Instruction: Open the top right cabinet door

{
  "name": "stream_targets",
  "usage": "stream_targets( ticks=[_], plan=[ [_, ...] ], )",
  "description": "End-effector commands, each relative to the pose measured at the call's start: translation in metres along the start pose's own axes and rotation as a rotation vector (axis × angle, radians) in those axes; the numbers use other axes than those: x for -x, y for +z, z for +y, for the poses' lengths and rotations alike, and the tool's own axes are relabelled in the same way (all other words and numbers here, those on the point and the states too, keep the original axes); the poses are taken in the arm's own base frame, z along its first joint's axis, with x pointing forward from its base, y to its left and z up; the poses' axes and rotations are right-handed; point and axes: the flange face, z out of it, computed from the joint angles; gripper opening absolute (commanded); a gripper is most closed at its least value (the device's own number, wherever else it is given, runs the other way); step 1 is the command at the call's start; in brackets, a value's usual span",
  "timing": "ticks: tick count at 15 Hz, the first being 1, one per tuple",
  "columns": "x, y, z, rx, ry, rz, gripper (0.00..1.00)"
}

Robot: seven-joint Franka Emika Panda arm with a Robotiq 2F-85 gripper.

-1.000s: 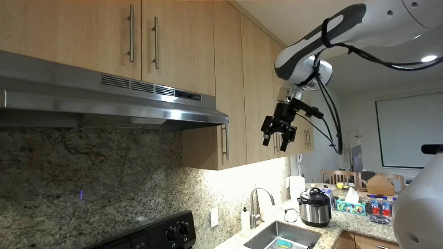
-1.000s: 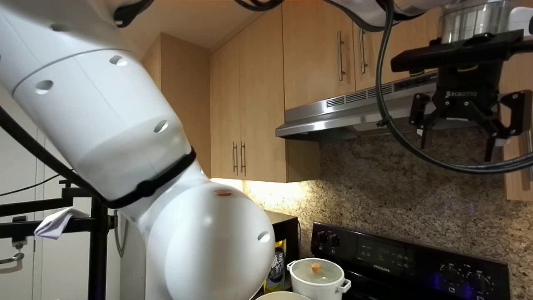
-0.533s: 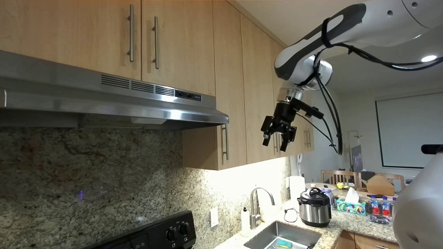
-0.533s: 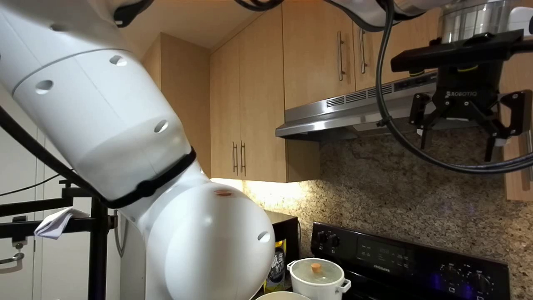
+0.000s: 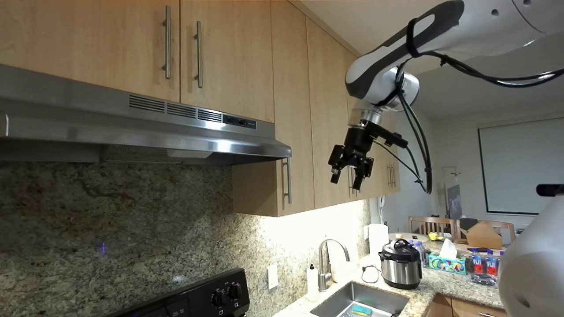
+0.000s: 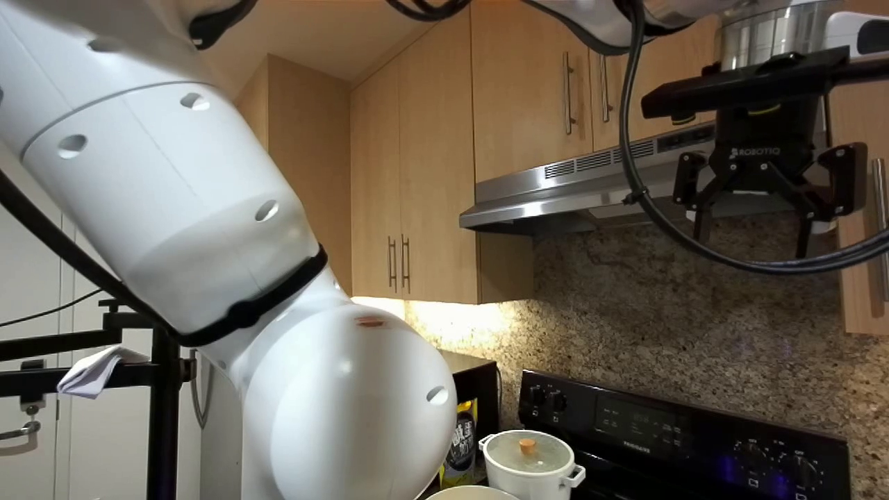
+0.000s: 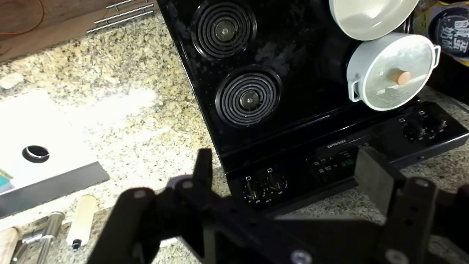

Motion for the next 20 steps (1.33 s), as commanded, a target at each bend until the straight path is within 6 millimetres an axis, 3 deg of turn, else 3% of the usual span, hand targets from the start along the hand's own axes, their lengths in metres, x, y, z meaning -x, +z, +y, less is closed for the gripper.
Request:
stream_targets(
  ticks=[1,9,20],
  plan=[
    [-0.003,-0.016,-0.013,0.011,-0.041,0.045,1.00],
    [-0.009,-0.058,-0.025,0.054,-0.100,0.106,1.00],
    [-0.026,-0.142,-0.083,0.050,-0.525,0.318,1.00]
  ],
)
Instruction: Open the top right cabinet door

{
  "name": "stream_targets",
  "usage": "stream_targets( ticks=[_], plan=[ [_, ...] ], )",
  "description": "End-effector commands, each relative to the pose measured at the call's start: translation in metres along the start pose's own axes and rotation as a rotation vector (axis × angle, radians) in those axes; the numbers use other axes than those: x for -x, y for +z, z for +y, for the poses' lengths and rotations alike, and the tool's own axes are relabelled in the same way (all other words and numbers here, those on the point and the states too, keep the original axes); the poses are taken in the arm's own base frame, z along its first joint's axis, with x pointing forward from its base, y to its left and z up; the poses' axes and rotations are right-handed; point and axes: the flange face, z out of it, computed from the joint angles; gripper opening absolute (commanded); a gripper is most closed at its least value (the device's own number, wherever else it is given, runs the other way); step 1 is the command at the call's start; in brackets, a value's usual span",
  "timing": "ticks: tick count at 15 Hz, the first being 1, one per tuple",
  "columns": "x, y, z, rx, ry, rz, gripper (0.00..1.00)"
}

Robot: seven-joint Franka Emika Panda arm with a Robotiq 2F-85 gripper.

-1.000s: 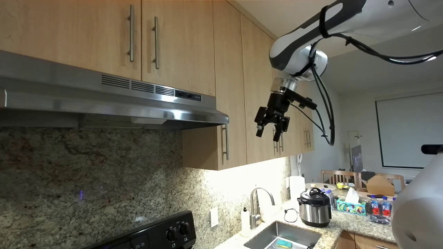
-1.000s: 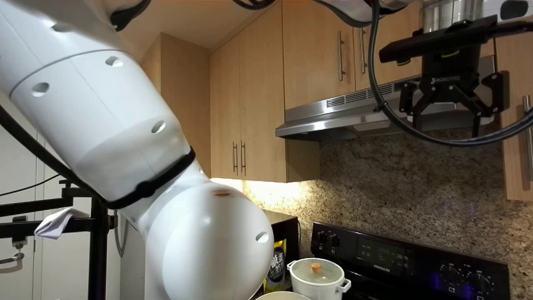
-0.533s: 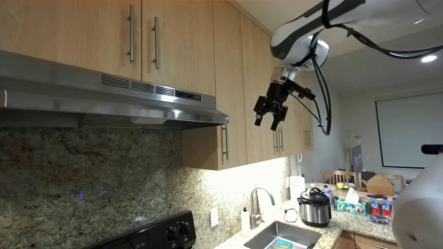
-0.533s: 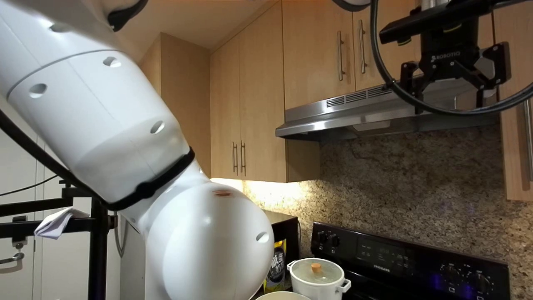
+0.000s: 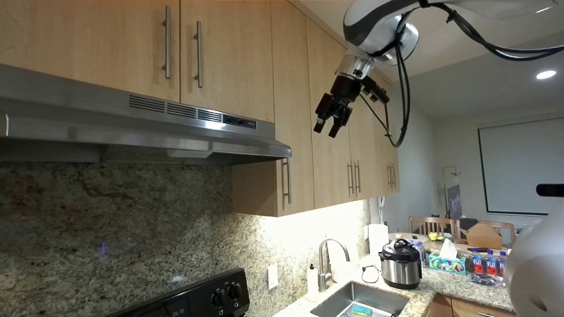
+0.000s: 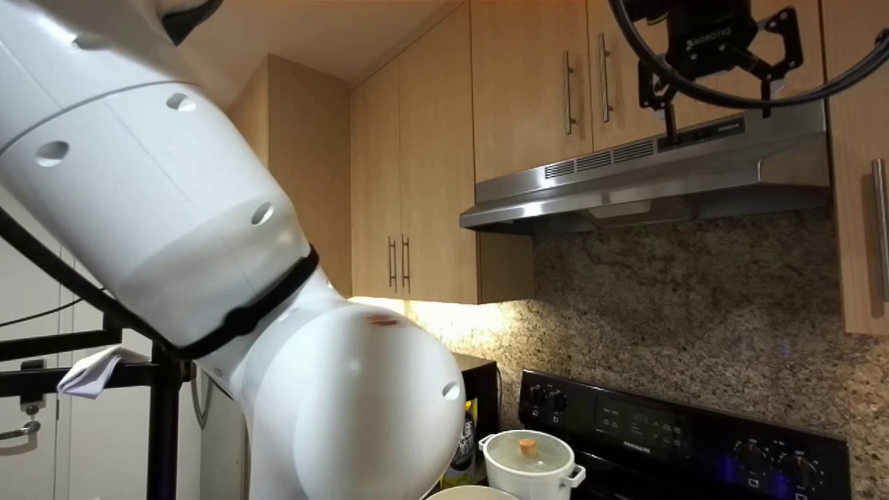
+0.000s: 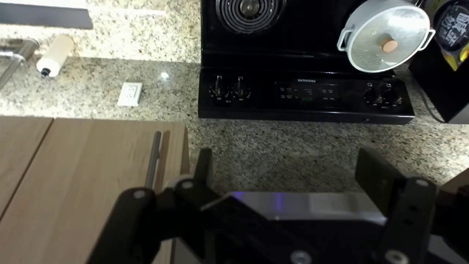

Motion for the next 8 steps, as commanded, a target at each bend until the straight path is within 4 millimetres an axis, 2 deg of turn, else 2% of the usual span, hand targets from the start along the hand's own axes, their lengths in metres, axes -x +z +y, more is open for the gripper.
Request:
stream_targets(
  ticks=[1,6,8],
  plan=[
    [-0.016,-0.021,-0.004,-0.029,-0.160,0.081,1.00],
    [-0.046,-0.041,-0.009,-0.102,-0.382,0.182,1.00],
    [-0.063,-0.047,-0.007,-0.126,-0.410,0.249,1.00]
  ],
)
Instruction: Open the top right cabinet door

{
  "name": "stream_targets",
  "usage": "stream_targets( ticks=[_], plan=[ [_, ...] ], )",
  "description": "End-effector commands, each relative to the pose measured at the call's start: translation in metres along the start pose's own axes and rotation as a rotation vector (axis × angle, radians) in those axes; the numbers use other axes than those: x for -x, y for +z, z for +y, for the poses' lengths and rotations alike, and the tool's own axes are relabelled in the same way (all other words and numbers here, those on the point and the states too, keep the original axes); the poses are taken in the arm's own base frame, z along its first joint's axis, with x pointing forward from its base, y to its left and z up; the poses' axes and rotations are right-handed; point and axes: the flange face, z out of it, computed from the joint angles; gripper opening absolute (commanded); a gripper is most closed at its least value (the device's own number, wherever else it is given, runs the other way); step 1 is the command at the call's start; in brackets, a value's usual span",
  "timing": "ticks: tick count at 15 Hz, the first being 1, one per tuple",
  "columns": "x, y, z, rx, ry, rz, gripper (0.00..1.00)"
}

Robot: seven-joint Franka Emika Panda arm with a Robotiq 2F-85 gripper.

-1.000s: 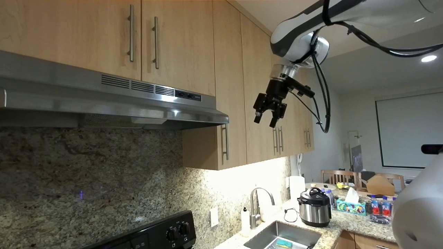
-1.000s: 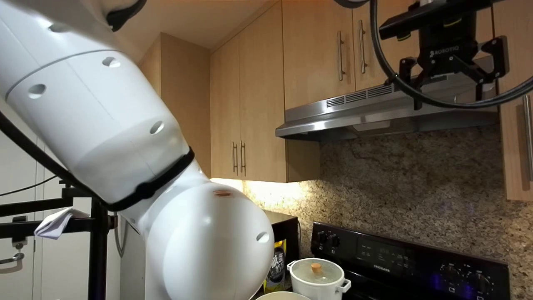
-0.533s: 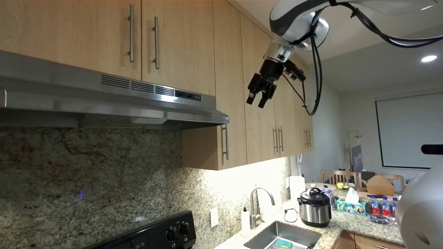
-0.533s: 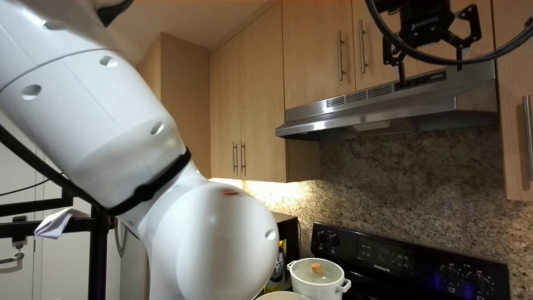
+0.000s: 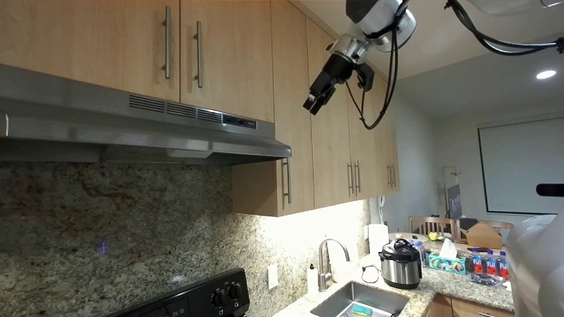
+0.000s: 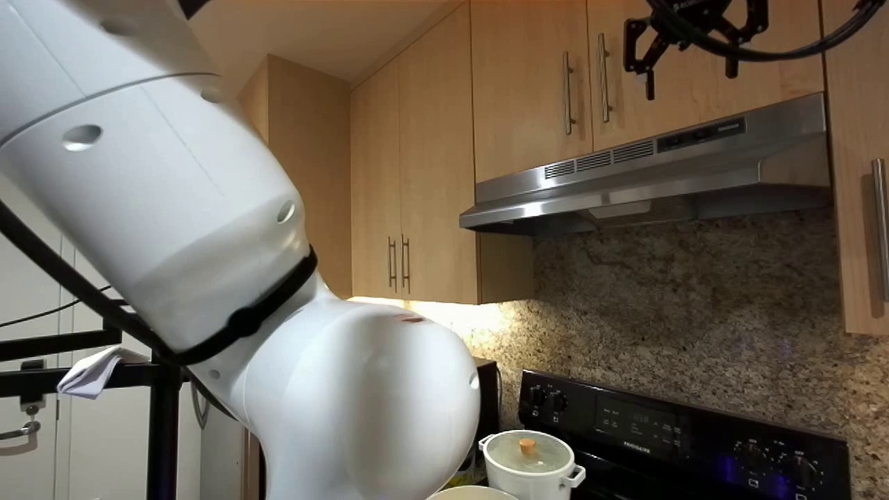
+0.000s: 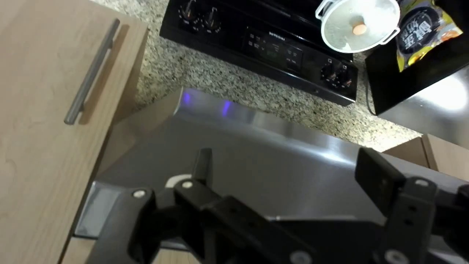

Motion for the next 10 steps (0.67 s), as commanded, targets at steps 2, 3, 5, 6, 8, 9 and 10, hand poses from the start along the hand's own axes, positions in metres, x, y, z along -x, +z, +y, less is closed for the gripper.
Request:
stream_targets(
  ticks=[2,3,5,6,8,9,10],
  plan=[
    [-0.039,-0.003,0.017,-0.037,-0.120,0.127,1.00],
    [-0.047,-0.001,0.019,-0.043,-0.140,0.145,1.00],
    [-0.069,0.007,0.015,-0.083,-0.172,0.153,1.00],
    [-0.078,0.014,0.010,-0.088,-0.175,0.142,1.00],
    [-0.068,0.011,0.010,-0.075,-0.138,0.136,1.00],
    [-0.074,0.016,0.009,-0.076,-0.143,0.130,1.00],
    [-0.078,0.020,0.009,-0.075,-0.146,0.125,1.00]
  ],
)
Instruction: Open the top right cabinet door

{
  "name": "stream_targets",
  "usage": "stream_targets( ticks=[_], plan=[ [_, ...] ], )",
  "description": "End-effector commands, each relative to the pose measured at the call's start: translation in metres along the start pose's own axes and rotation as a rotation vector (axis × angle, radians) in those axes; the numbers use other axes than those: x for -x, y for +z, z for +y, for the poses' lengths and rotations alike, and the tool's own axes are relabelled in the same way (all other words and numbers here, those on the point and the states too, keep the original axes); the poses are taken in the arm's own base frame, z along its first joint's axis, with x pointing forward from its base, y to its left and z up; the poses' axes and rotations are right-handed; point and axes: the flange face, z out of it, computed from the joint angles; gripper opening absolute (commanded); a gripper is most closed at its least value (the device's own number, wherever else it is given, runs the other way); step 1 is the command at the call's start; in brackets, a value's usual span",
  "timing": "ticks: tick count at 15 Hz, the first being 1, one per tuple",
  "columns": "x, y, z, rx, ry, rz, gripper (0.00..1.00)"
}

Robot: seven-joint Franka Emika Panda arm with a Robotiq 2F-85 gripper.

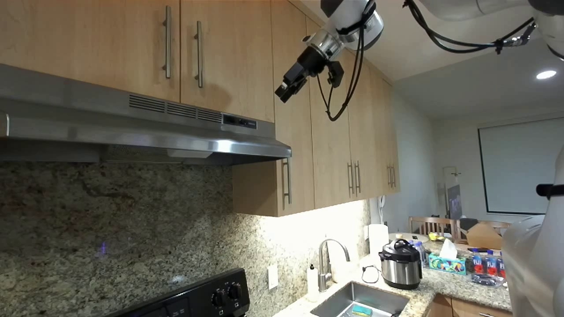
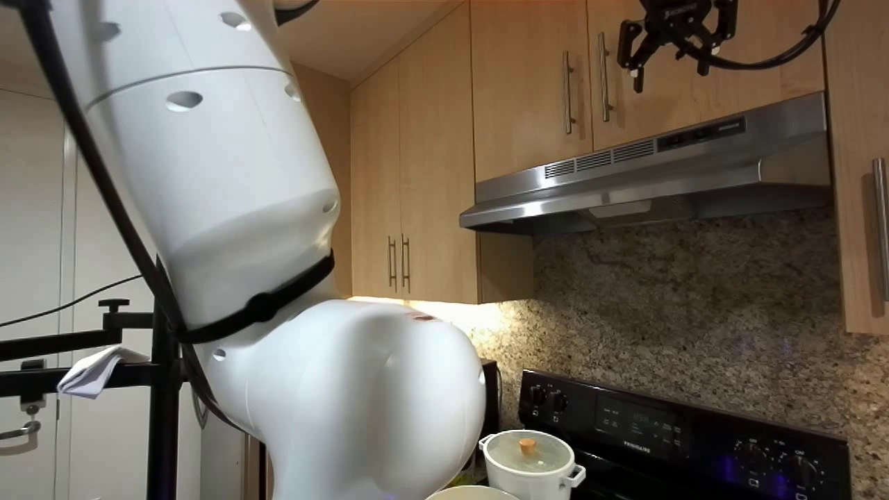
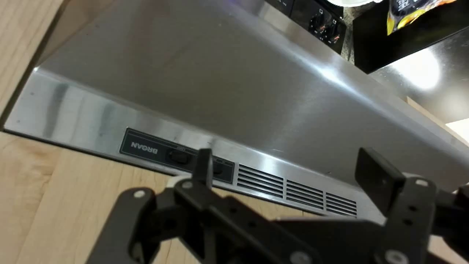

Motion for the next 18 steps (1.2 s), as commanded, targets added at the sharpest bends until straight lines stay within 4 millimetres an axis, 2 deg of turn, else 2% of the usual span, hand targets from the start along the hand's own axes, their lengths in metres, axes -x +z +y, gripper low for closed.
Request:
stream_targets(
  ticks=[1,7,13,18],
  plan=[
    [-0.002,0.001,0.002,-0.001,-0.001,-0.002,1.00],
    [-0.002,-0.001,0.003,0.017,-0.001,0.002,1.00],
    [-0.029,-0.011,0.001,0.054,-0.128,0.073,1.00],
    [-0.049,-0.030,0.005,0.034,-0.232,0.082,1.00]
  ],
)
